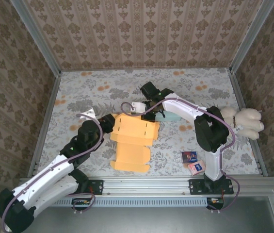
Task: Fold the paper box
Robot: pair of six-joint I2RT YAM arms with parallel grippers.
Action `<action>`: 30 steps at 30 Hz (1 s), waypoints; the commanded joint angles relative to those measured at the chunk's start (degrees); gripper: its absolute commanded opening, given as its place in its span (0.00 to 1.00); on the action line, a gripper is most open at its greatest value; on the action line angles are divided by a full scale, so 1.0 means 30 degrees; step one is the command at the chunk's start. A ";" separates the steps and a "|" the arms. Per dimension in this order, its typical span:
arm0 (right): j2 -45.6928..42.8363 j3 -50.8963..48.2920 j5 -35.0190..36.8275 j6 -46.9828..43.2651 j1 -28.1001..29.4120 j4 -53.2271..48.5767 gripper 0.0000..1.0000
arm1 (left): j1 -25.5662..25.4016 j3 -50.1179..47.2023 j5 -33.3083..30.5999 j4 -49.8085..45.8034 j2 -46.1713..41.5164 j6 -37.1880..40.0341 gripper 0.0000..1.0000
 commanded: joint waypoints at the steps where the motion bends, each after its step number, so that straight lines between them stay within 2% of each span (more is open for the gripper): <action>1: -0.0989 0.0098 -0.0870 0.0206 0.0119 0.0395 0.00 | -0.0898 0.1214 0.0480 0.0630 0.1744 0.0160 0.31; 5: -0.0991 0.0073 -0.0924 0.0078 0.0104 0.0313 0.00 | -0.1269 0.1872 0.0051 0.0701 0.3427 0.0095 0.31; 9: -0.1203 -0.0127 -0.1095 -0.0162 0.0115 0.0315 0.00 | -0.0736 0.1707 -0.0823 0.0584 0.3768 0.0030 0.31; 16: -0.1517 -0.0508 -0.1360 -0.0414 0.0106 0.0688 0.00 | 0.1242 0.1500 0.0439 0.0556 0.3953 -0.0127 0.31; 22: -0.1462 -0.0522 -0.1495 -0.0476 0.0120 0.0689 0.00 | 0.1424 0.1611 0.0648 0.1011 0.4547 0.0034 0.31; 30: -0.1505 -0.0515 -0.1889 -0.0428 0.0101 0.0755 0.00 | 0.1138 0.1952 0.2471 0.2723 0.6085 -0.0211 0.28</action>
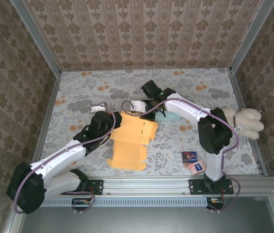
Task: Fold the paper box
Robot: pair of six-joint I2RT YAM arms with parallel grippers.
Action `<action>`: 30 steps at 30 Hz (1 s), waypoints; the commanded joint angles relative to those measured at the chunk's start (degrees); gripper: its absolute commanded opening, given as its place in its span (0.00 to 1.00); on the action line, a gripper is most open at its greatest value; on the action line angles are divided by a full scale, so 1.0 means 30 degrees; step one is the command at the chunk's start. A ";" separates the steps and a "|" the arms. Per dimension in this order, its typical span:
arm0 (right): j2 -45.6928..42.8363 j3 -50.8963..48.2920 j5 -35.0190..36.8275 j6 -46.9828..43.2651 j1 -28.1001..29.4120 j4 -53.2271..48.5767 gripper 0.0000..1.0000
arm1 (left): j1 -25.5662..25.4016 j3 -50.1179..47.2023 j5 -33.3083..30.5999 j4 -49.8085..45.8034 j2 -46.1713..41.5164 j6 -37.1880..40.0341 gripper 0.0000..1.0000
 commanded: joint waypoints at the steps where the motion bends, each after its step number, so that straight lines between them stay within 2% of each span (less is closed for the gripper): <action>1: -0.0645 -0.0246 -0.1051 -0.0297 0.0094 0.0275 0.00 | -0.0164 0.0699 0.1047 0.1224 0.0668 -0.0280 0.28; 7: -0.0741 -0.0303 -0.1646 -0.0467 0.0103 0.0192 0.00 | -0.0228 0.0999 0.1459 0.1730 0.1634 -0.0635 0.27; 12: -0.0751 -0.0356 -0.1681 -0.0470 0.0101 0.0238 0.00 | -0.0120 0.0940 0.0980 0.1603 0.1442 -0.0648 0.26; 16: -0.0540 -0.0286 -0.0873 -0.0135 -0.0049 0.0405 0.00 | 0.0103 0.0568 0.0453 0.0627 0.0058 -0.0216 0.26; 24: 0.0481 0.0876 0.2236 0.1331 -0.0199 0.0369 0.00 | 0.0460 -0.1586 -0.2577 -0.2840 -0.4084 0.0582 0.29; 30: 0.1767 0.1411 0.3382 0.1822 0.0048 0.0755 0.00 | 0.1064 -0.3009 -0.2457 -0.3247 -0.5349 0.0181 0.29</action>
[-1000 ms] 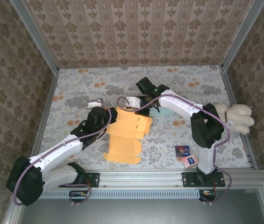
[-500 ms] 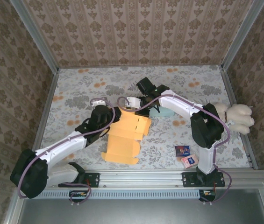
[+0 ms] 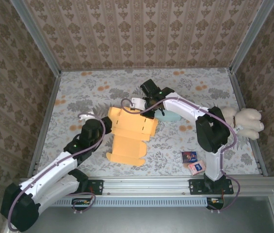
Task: Fold the paper box
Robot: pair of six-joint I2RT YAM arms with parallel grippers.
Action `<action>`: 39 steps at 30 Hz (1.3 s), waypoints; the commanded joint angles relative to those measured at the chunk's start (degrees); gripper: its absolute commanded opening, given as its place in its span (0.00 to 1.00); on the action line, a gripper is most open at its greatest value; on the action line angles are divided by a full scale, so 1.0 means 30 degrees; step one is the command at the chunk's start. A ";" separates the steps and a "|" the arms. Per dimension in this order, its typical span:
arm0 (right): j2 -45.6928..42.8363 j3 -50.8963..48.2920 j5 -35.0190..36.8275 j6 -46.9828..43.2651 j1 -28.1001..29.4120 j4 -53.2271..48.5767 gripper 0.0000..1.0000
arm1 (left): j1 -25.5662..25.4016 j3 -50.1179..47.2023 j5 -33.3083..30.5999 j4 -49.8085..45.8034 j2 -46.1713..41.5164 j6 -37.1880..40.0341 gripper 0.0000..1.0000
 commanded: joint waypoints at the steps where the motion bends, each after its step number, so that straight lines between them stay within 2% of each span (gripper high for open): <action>1: 0.1197 0.0827 0.1226 0.0569 0.0213 0.0054 0.00 | 0.0181 -0.0471 -0.0382 -0.0841 -0.0441 0.0100 0.29; 6: 0.2641 0.1726 0.1238 0.0496 0.0540 -0.0650 0.00 | 0.0181 -0.0527 0.0060 -0.0468 0.0057 0.0237 0.29; 17: 0.2866 0.1676 -0.0775 0.0107 0.0540 -0.0939 0.00 | 0.0181 -0.0473 0.2235 0.2167 0.3402 -0.0259 0.28; 23: 0.3190 0.1768 -0.0598 0.0318 0.0352 -0.0864 0.00 | 0.0039 -0.0784 0.2618 0.2822 0.4034 -0.0577 0.27; 30: 0.3716 0.1866 -0.1298 0.0622 -0.0262 -0.0799 0.00 | -0.0219 -0.0437 0.1967 0.2028 0.3610 -0.0325 0.27; 39: 0.2399 0.0578 -0.7168 0.0485 -0.2150 -0.0156 0.00 | -0.0134 -0.0396 -0.0096 -0.1038 -0.0709 0.0173 0.29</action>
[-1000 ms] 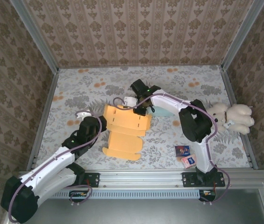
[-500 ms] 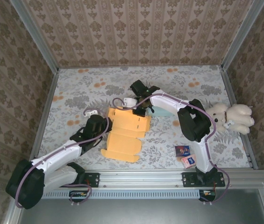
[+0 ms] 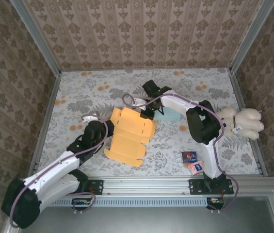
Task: Fold the paper box
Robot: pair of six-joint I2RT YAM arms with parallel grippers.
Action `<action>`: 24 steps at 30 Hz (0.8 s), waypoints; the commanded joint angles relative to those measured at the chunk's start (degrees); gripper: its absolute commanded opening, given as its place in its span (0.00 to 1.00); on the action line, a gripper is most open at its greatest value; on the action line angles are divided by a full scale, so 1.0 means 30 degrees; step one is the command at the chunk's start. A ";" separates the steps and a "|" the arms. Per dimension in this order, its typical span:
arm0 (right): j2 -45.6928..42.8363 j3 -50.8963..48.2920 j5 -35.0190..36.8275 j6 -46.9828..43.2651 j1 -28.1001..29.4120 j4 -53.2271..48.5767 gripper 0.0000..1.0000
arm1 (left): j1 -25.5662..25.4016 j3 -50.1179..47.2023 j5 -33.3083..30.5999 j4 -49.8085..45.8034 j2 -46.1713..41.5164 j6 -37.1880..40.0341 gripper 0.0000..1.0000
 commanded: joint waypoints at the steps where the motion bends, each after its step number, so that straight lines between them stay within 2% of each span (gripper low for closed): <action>1: -0.0905 -0.0688 -0.2916 -0.0286 -0.0481 0.0031 0.00 | -0.0002 0.0257 -0.1197 -0.2014 -0.1462 0.0500 0.29; 7: -0.0985 -0.0895 -0.2920 -0.0334 -0.0480 0.0218 0.00 | 0.0047 -0.0050 -0.0734 -0.2700 -0.2739 0.0617 0.30; 14: -0.1246 -0.1286 -0.3667 -0.0888 -0.0479 0.0325 0.00 | 0.0108 0.0089 -0.0212 -0.1760 -0.0713 0.0903 0.29; 18: -0.1224 -0.1244 -0.3493 -0.0700 -0.0480 0.0367 0.00 | 0.0148 0.0307 0.0768 -0.0757 0.0605 0.0877 0.29; 24: -0.1185 -0.1162 -0.3364 -0.0671 -0.0480 0.0332 0.00 | 0.0155 0.0474 0.1100 -0.0102 0.1449 0.0791 0.29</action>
